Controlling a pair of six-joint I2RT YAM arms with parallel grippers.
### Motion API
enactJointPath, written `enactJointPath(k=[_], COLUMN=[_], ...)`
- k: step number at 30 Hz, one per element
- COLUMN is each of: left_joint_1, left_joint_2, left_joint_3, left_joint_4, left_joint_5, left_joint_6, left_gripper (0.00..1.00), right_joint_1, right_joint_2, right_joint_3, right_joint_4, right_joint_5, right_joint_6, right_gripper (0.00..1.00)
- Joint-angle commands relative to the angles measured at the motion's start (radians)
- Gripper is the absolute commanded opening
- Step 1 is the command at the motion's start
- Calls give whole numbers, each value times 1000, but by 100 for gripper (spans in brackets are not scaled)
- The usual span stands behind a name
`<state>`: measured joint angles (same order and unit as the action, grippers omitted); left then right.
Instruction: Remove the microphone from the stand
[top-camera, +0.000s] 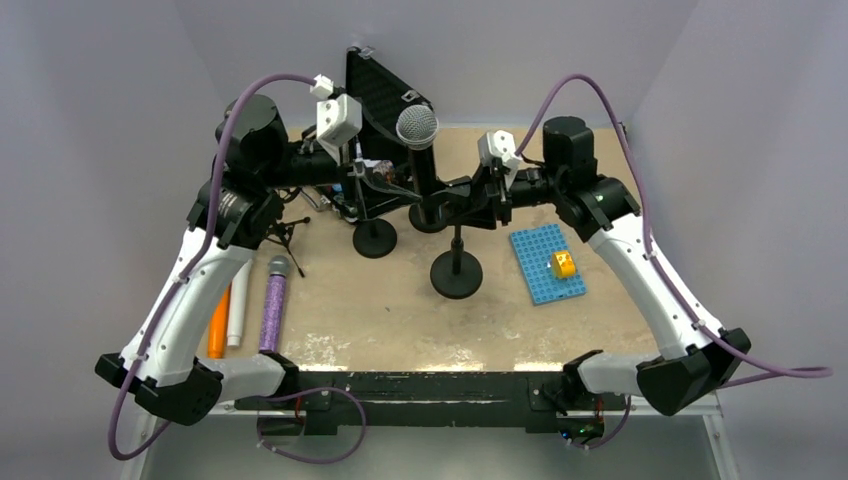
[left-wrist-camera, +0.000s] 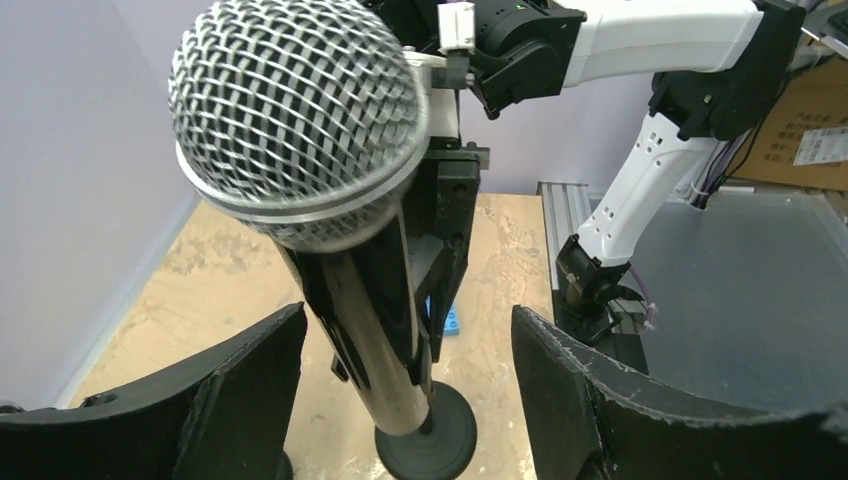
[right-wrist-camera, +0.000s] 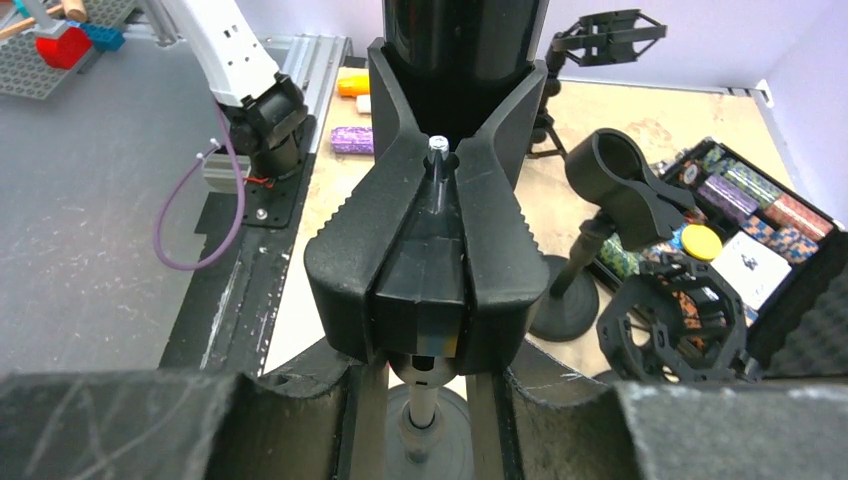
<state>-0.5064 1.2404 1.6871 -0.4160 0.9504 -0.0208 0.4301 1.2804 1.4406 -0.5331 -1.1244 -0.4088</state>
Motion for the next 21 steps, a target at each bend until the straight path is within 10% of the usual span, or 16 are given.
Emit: enactJointPath(k=[1, 5, 11, 16, 21], left_joint_1=[-6, -7, -7, -7, -7], left_joint_2=[-6, -3, -13, -26, -42], left_joint_3=[-45, -81, -116, -175, -227], left_joint_4=[96, 130, 92, 61, 67], left_joint_5=[-16, -51, -39, -2, 7], left_joint_6=[-66, -78, -31, 5, 3], left_gripper=[77, 73, 36, 4, 0], right_joint_1=[43, 71, 73, 71, 71], right_joint_2=[14, 41, 53, 75, 25], right_joint_3=[1, -25, -92, -89, -75], right_joint_4=[100, 81, 126, 37, -59], right_joint_5=[-34, -35, -5, -6, 60], right_joint_6=[-30, -71, -63, -80, -150], right_gripper=[0, 0, 3, 72, 82])
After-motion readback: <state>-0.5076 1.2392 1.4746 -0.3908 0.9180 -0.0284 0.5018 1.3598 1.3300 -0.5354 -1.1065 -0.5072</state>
